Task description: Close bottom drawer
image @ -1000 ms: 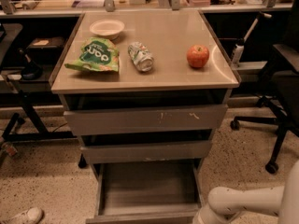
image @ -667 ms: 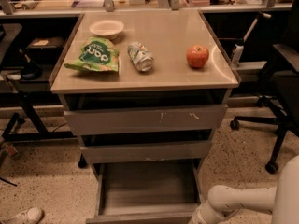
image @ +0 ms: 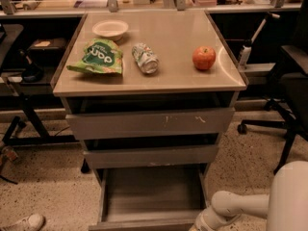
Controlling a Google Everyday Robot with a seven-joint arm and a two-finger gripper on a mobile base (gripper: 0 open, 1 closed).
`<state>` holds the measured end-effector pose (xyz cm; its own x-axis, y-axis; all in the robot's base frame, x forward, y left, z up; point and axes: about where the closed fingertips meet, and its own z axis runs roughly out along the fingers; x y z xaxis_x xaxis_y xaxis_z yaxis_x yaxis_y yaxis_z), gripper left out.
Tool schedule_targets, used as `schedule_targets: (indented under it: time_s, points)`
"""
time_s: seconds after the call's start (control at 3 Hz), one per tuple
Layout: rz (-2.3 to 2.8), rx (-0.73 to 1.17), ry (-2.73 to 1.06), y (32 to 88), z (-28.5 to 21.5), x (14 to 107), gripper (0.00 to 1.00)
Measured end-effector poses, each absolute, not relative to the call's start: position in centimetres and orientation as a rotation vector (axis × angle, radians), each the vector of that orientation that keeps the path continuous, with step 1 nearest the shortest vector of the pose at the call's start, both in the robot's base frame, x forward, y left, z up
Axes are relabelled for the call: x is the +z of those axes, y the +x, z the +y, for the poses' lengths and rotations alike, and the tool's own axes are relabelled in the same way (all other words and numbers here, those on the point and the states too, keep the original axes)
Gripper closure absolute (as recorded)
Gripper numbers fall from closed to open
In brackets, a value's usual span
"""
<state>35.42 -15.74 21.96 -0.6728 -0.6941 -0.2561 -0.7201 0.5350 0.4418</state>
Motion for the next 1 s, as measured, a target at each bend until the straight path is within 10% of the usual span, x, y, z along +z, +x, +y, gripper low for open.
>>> schedule_targets:
  time_s: [0.67, 1.0]
  points:
    - [2.699, 0.809, -1.248, 37.6, -15.4, 19.8, 1.00]
    - [2.699, 0.809, -1.248, 37.6, -15.4, 19.8, 0.81]
